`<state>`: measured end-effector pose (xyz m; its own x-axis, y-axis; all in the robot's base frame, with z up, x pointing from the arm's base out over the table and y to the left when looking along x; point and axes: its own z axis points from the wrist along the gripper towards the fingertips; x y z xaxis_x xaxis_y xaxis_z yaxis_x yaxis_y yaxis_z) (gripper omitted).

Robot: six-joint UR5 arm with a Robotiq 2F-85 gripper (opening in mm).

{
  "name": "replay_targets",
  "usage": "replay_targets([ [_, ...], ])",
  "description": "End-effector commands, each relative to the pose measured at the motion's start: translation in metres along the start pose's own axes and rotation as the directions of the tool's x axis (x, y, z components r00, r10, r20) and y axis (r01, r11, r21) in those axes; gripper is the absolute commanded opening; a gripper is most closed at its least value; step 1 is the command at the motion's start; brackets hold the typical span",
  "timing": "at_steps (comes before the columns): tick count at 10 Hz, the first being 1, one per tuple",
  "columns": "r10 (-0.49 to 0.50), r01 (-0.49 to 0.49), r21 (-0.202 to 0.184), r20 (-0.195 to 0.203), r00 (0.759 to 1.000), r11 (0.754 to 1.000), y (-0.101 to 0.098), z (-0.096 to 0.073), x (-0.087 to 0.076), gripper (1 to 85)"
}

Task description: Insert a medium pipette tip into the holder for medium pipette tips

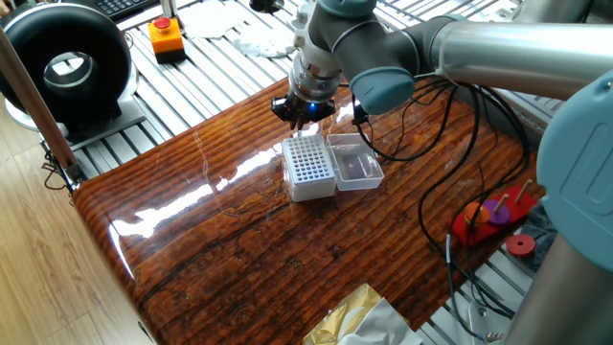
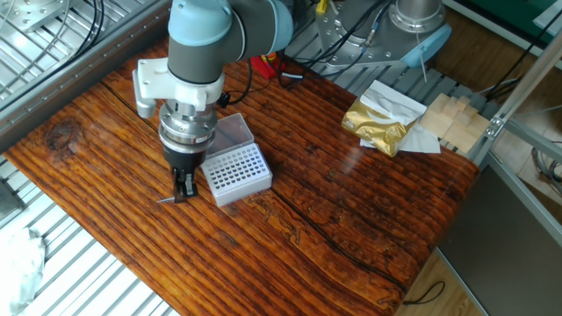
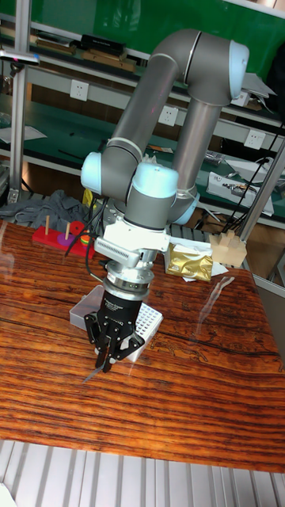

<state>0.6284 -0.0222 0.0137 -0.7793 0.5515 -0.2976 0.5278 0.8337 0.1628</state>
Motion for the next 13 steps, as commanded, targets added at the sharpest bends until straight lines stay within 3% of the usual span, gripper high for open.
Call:
replay_targets([
  [1,-0.016,0.016,-0.015,-0.006,1.0,1.0,-0.0003,0.0006,0.0007,23.7],
  [13,-0.045,0.045,-0.026,-0.008,0.999,0.999,-0.0076,0.0023,0.0035,25.0],
])
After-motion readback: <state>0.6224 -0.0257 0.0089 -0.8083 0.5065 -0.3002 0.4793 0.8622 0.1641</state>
